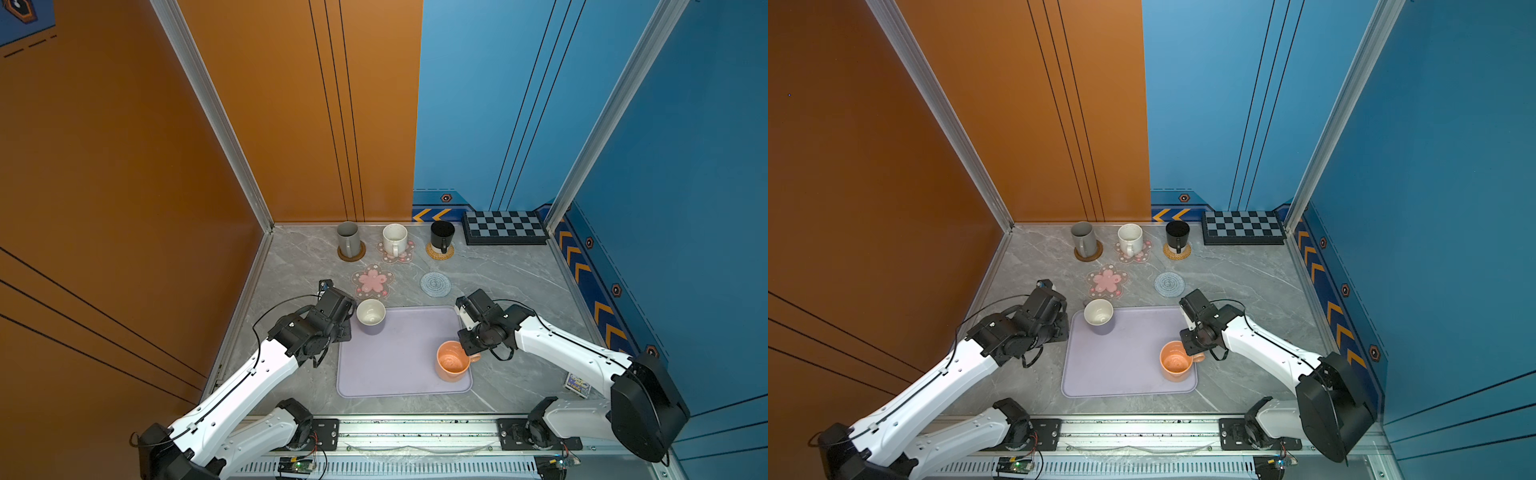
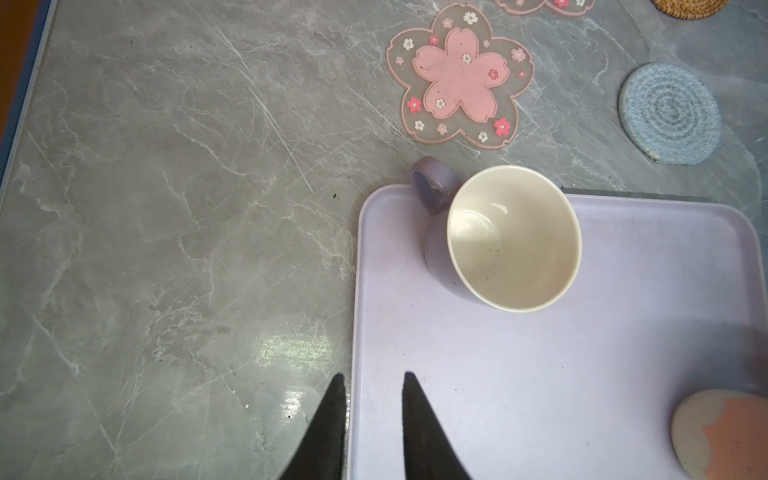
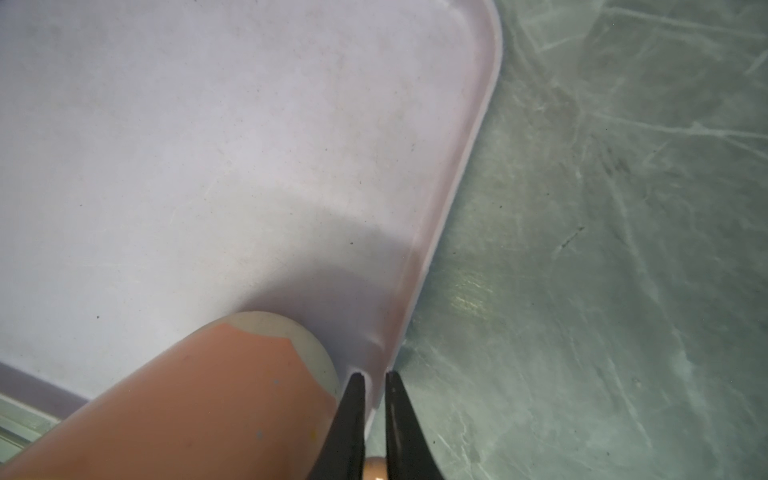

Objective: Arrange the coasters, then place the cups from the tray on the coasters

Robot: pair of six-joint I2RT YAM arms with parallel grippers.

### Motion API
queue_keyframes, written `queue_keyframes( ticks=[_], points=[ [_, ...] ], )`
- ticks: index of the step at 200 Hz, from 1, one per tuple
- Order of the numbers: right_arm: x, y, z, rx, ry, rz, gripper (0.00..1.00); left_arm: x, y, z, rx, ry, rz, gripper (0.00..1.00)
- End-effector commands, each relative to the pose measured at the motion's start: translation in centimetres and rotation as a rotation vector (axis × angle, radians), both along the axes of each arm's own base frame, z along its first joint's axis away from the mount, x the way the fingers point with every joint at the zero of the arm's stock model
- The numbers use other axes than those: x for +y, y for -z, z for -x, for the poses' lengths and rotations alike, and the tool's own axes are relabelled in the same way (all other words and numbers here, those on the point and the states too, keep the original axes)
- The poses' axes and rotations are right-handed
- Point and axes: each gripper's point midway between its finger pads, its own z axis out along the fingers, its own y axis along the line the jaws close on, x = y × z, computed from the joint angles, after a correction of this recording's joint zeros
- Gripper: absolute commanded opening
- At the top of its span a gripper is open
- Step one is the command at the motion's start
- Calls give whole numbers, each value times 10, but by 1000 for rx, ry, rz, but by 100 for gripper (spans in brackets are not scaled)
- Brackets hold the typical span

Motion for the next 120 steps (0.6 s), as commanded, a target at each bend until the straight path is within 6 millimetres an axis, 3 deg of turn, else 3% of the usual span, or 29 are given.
queue_keyframes(
  ticks=[1,120],
  points=[
    [-3,5,14,32,9,21,14,-5,-8,1,-8,19,12,25],
    [26,6,35,44,-62,-3,13,-3,-8,6,-18,24,20,25]
  ],
)
